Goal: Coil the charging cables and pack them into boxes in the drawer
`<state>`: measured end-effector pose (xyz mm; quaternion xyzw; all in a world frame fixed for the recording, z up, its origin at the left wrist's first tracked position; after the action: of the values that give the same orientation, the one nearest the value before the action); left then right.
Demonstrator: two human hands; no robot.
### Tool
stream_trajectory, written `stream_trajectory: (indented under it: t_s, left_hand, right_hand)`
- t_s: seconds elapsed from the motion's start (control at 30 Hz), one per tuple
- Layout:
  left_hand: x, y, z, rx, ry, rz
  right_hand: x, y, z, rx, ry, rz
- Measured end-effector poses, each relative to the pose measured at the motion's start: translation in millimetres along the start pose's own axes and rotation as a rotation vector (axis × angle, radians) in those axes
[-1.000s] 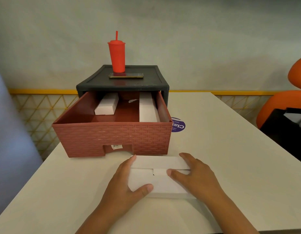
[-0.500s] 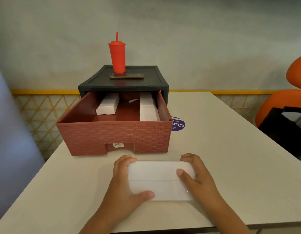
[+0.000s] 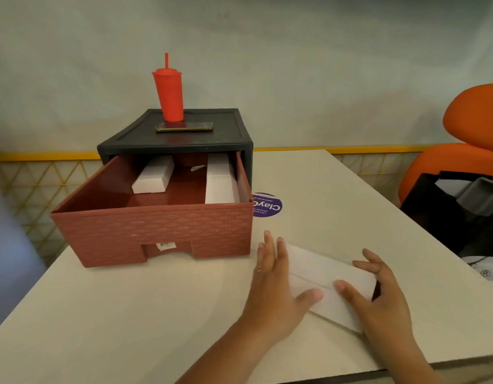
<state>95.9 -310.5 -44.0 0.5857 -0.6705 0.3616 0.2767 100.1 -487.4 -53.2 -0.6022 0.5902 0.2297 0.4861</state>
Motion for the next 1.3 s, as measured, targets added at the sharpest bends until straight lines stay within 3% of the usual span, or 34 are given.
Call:
stream_trajectory:
  t_s: [0.17, 0.3, 0.4, 0.5, 0.77, 0.83, 0.9, 0.97, 1.1, 1.3]
  left_hand:
    - [25.0, -34.4, 35.5, -0.018, 0.508, -0.306]
    - [15.6, -53.4, 41.2, 0.021, 0.730, -0.350]
    - [10.3, -64.2, 31.2, -0.012, 0.737, -0.290]
    - [4.9, -72.7, 20.0, -0.072, 0.749, -0.270]
    - [14.0, -66.3, 8.5, -0.313, 0.405, -0.310]
    - [20.5, -66.0, 4.5, -0.337, 0.317, -0.314]
    - [25.5, -66.3, -0.8, -0.356, 0.246, -0.324]
    - [28.6, -68.5, -10.4, -0.365, 0.238, -0.350]
    - [44.0, -78.7, -37.7, -0.384, 0.304, -0.385]
    - [93.3, -98.8, -81.4, -0.513, 0.454, -0.359]
  right_hand:
    - [-3.7, 2.0, 3.1, 0.062, 0.073, -0.111]
    - [-7.5, -1.7, 20.8, -0.174, -0.105, -0.073]
    - [-18.3, -10.3, 33.5, -0.416, -0.438, -0.007]
    - [-15.2, -21.9, 56.7, -0.572, -0.552, 0.098]
    - [8.0, -83.6, 102.5, -0.330, -0.224, 0.117]
    - [2.2, -94.4, 101.7, -0.253, -0.380, 0.191]
    - [-4.7, -103.4, 100.7, -0.269, -0.527, 0.322]
    - [-10.9, -112.7, 93.2, -0.293, -0.466, 0.350]
    - [-32.5, -130.9, 58.0, -0.283, -0.371, 0.313]
    - [-77.2, -160.3, 12.0, -0.461, -0.294, 0.282]
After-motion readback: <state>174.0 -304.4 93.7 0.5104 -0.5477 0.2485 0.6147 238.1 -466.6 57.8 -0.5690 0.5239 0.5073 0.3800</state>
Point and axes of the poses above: each hand's wrist, its own y-axis away from the middle knuckle, its own z-axis out of the palm, x = y × z, the point moved 6 cm from there along -y, towards the middle knuckle, and after that the axes turned 8 degrees about y, right-handed, at the moved point
